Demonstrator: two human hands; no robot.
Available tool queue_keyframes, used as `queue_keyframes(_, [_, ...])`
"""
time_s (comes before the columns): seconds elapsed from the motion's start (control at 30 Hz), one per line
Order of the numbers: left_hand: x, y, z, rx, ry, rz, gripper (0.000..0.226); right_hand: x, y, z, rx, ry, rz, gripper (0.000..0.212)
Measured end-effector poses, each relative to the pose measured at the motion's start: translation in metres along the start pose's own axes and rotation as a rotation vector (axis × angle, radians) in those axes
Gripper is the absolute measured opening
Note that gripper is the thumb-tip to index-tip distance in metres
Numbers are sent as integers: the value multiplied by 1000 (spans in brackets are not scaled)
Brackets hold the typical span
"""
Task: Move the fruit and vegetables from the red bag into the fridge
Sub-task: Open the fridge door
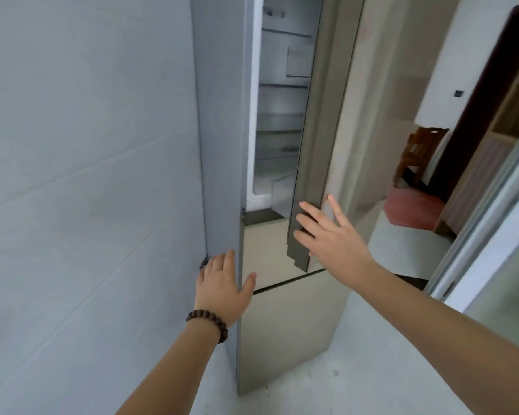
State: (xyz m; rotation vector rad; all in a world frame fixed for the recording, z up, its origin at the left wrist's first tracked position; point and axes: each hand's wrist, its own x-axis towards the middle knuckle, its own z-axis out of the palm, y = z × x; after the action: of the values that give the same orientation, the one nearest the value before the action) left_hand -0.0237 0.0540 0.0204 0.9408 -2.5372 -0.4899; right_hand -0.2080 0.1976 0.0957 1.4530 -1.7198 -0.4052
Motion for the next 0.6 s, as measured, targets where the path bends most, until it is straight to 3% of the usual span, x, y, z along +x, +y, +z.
queue_keyframes(0.17, [6,52,18,-17,-52,140,70,-88,25,-20,-7,43,56,30])
queue_keyframes(0.23, [7,71,25,-23,-68,192,70,-117,32,-28,14,16,100,35])
queue_keyframes(0.3, [7,88,32,-31,-76,237,71,-140,35,-36,31,-34,165,24])
queue_keyframes(0.47, [7,117,48,-44,-100,333,71,-171,26,-57,130,12,534,40])
queue_keyframes(0.6, [8,138,61,-44,-120,396,74,-174,23,-52,155,-6,589,54])
